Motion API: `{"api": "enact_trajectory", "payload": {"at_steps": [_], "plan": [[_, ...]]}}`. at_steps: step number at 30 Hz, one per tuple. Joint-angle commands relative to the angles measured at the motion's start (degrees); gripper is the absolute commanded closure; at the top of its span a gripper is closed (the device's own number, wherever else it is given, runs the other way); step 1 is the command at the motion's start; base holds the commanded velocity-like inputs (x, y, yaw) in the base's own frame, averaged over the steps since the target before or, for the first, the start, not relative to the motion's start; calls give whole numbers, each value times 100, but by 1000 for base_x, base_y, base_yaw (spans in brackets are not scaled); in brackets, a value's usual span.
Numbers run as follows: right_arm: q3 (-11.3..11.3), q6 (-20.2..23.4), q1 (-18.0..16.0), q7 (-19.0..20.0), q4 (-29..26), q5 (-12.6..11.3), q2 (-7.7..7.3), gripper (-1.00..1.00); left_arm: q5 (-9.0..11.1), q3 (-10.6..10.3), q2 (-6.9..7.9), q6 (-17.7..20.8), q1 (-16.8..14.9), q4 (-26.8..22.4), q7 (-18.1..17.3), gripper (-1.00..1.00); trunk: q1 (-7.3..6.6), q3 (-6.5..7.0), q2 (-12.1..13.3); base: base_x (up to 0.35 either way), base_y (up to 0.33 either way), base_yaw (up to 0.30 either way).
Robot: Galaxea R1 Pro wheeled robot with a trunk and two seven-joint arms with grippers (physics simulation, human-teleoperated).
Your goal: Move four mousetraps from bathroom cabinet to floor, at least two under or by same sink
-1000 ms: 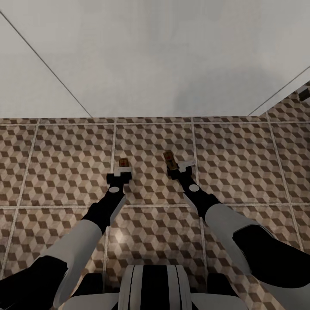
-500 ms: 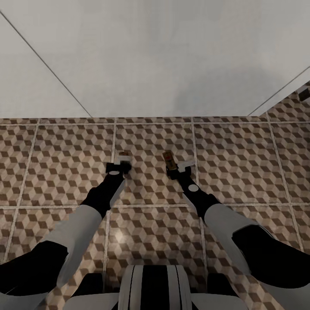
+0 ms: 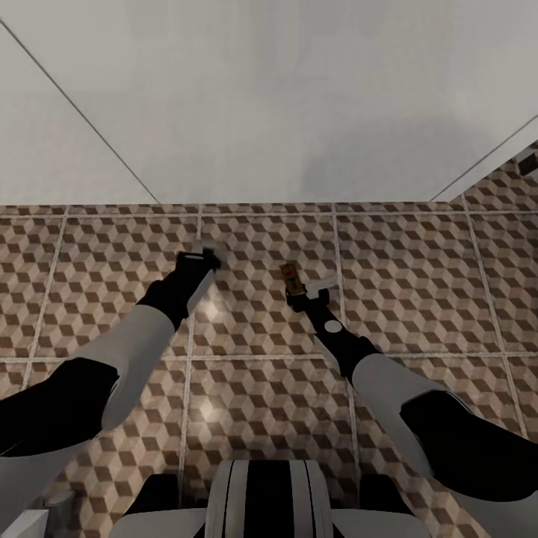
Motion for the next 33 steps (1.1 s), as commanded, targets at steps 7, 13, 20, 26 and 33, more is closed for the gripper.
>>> {"api": "enact_trajectory", "payload": {"at_steps": [7,13,20,26,33], "plan": [[51,-20,-4,-42,7,-50,20,100,43,-36,87,218,-252,214,46,100,-1,-3,-1,0,0,0],[49,-20,-4,-41,7,-50,22,100,48,-21,124,225,-292,572,41,100,-1,-3,-1,0,0,0],[49,-20,-4,-43,7,-44,21,100,58,65,160,-265,-298,951,38,100,-1,-3,-1,0,0,0],[47,-20,-4,-43,7,-43,22,100,61,91,158,-535,-299,1066,37,100,-1,-3,-1,0,0,0],[42,-18,-4,-43,5,-42,7,100,61,96,127,-768,-299,1164,37,100,-1,-3,-1,0,0,0]]}}
